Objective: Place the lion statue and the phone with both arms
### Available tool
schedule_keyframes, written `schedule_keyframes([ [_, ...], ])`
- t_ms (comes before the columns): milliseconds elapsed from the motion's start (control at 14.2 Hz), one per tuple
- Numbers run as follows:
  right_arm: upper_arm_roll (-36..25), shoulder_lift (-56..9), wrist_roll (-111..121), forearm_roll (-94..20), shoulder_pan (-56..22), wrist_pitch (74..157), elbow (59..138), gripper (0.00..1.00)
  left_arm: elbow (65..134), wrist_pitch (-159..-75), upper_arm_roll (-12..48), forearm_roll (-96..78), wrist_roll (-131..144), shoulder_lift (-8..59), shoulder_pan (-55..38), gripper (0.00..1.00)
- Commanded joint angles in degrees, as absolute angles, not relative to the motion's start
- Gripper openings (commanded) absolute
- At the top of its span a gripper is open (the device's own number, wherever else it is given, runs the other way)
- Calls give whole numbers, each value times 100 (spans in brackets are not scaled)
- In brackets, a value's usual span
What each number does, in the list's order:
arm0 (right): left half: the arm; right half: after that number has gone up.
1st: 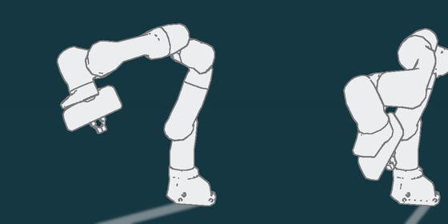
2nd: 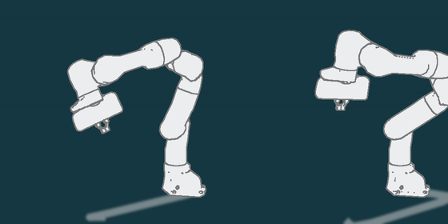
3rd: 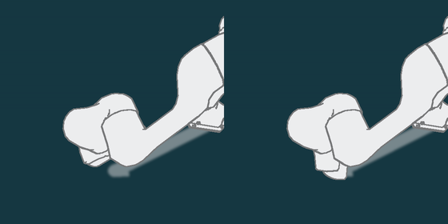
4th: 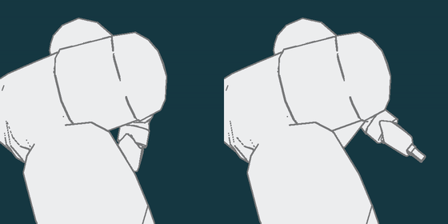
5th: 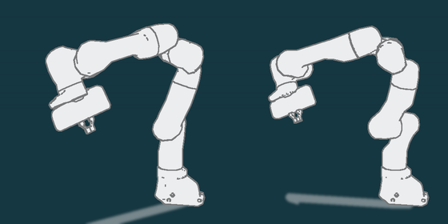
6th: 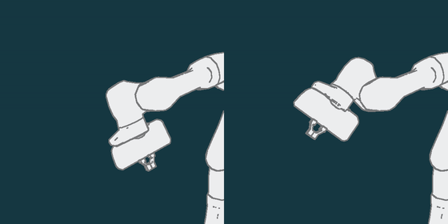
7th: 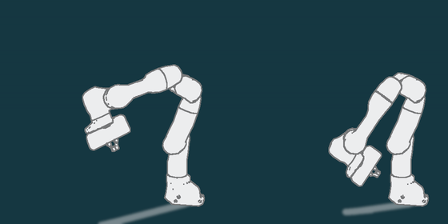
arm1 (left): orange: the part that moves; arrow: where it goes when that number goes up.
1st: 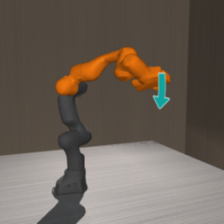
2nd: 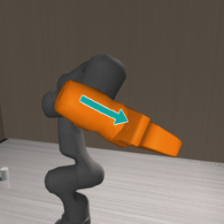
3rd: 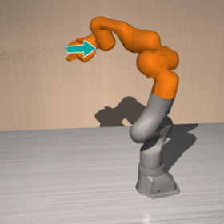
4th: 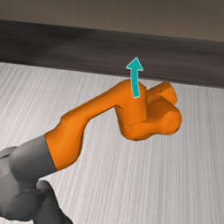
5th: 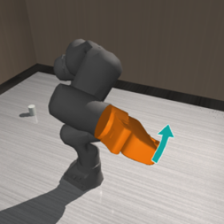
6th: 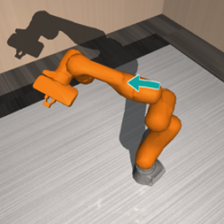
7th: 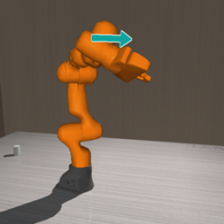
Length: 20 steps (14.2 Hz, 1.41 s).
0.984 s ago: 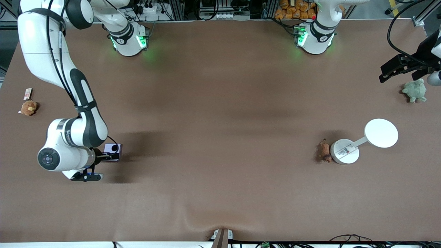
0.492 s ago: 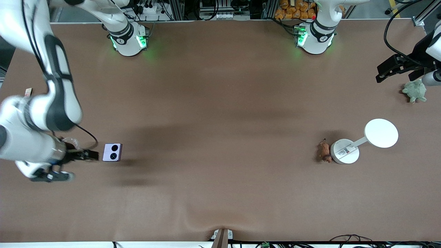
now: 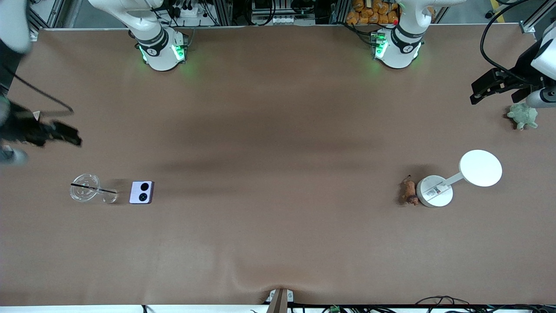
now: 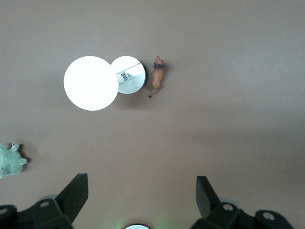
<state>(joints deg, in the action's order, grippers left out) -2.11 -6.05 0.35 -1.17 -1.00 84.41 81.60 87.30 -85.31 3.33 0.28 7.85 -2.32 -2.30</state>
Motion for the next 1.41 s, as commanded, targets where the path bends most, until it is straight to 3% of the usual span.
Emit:
schedule_keyframes([
  [0,-149,165,-70,-70,88,8298,8736,100,8789,-8517,352,-35,712,-360,-176,100],
  [281,-202,369,-404,-132,290,7858,8745,100,8763,-8464,352,-9,712,-360,-176,100],
  [1335,-70,343,-413,-141,202,7796,8552,100,8648,-8297,352,35,738,-343,-185,100],
])
